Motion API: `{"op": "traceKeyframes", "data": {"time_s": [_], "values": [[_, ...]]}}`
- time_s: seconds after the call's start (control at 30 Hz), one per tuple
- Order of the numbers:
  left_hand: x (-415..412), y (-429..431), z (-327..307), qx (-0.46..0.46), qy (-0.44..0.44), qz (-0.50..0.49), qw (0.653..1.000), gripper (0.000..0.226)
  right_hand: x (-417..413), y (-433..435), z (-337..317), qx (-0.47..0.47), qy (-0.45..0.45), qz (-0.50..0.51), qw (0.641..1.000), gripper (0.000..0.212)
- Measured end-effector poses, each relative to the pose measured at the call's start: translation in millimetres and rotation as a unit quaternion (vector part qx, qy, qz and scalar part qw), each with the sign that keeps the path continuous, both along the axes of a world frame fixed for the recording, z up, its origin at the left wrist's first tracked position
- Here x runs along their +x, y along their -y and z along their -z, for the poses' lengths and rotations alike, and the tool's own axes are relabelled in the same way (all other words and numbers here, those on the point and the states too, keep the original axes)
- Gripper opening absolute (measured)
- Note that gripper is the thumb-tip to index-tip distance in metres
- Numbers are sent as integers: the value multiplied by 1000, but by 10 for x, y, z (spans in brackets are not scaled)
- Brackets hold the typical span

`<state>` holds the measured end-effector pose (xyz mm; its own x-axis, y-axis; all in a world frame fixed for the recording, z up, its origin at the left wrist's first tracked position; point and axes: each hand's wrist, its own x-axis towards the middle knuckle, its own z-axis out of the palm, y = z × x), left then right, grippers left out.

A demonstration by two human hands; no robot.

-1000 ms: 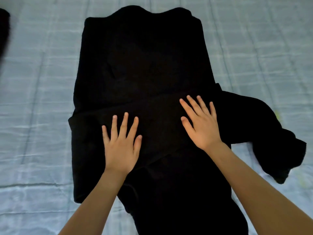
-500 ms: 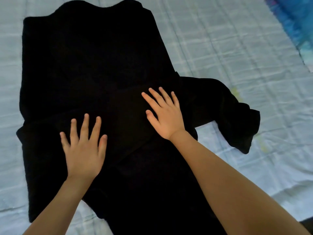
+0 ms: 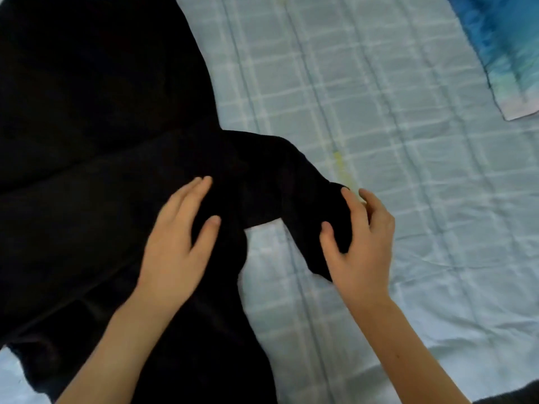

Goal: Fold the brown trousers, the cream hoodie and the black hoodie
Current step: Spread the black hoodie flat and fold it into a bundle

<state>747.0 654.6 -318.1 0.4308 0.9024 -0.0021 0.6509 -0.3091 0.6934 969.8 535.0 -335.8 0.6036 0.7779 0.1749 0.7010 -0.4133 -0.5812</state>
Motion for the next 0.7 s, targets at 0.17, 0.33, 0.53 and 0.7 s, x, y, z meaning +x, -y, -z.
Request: {"op": "traceKeyframes", "data": {"time_s": [0.17, 0.33, 0.53, 0.7], "values": [[1214, 280, -27, -176, 160, -22, 971, 55, 411, -18, 11, -88, -173, -64, 979, 54], [1576, 273, -117, -244, 291, -32, 925, 51, 1123, 43, -448, -14, -225, 33, 974, 25], [1896, 93, 30, -56, 18, 184, 981, 59, 2179, -118, -643, -173, -90, 43, 980, 44], [2000, 135, 310, -27, -46, 197, 979, 69, 2064, 25, -404, -50, -72, -29, 996, 61]]}}
